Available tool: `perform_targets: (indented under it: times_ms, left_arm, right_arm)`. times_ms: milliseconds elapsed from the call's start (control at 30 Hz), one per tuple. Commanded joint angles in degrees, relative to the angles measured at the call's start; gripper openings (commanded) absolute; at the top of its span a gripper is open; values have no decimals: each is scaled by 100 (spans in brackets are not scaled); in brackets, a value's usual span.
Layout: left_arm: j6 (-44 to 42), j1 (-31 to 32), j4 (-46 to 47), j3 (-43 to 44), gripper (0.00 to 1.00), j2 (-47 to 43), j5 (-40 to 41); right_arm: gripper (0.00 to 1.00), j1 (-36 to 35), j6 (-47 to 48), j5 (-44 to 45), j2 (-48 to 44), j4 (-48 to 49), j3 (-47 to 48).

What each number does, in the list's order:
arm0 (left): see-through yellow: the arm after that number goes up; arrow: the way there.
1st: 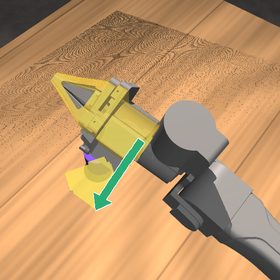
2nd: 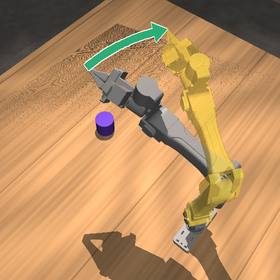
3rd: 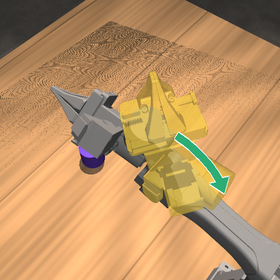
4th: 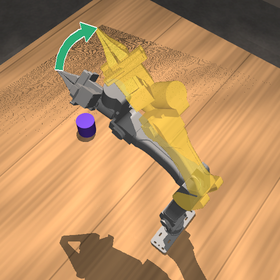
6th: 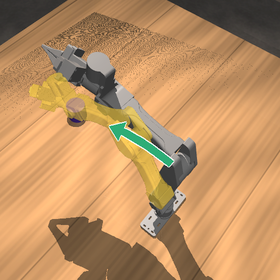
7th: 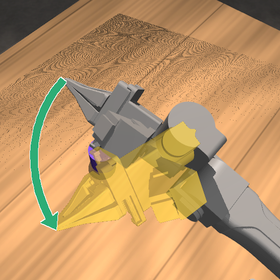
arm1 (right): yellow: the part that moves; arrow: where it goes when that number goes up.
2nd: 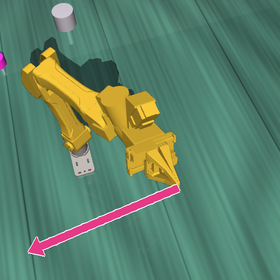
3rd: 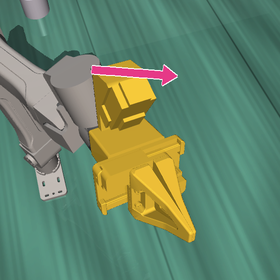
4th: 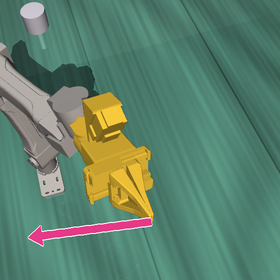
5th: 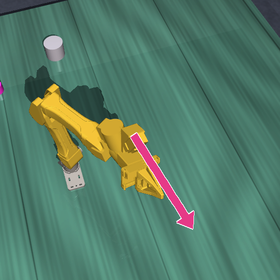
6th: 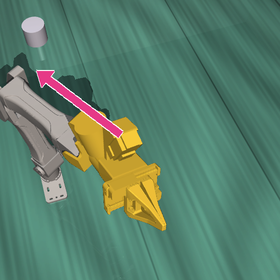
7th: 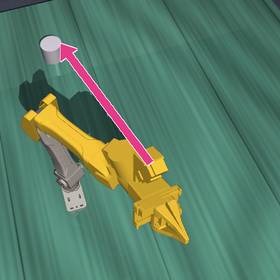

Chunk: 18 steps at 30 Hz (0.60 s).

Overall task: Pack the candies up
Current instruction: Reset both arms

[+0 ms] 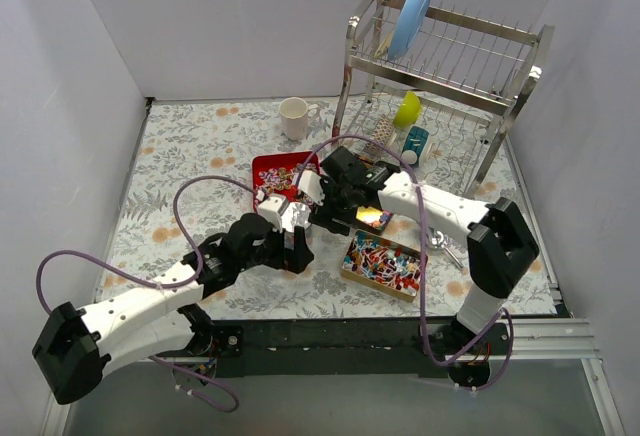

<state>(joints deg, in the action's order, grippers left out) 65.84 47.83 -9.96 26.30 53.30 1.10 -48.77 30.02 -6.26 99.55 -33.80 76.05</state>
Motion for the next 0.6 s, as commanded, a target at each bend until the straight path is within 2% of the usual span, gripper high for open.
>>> perform_targets:
  times_ms: [0,33,133,200,367,467,567]
  left_arm:
    - [-193,-152,-1166,902,98,-390,118]
    - [-308,-178,-1227,1033,98,-495,144]
    - [-660,-502,-1403,1192,98,-627,381]
    - [-862,-1029,-1421,1342,98,-698,443]
    - [-1205,-1574,-1736,1517,98,-997,1145]
    - [-1459,-2179,-1756,1483,98,-1137,1234]
    - [-1548,-2750,-1441,1334,98,-1225,1261]
  right_arm:
    - [87,131,-39,-102,-726,-705,436]
    - [97,227,-188,-103,-831,-837,524]
    - [98,307,-1014,598,-1120,-918,613]
    - [98,307,-1182,1046,-1349,-882,446]
    - [98,316,-1165,1548,-1921,-891,-54]
    - [98,324,-867,1786,-2237,-830,-485]
    - [98,430,-752,1585,-2405,-821,-706]
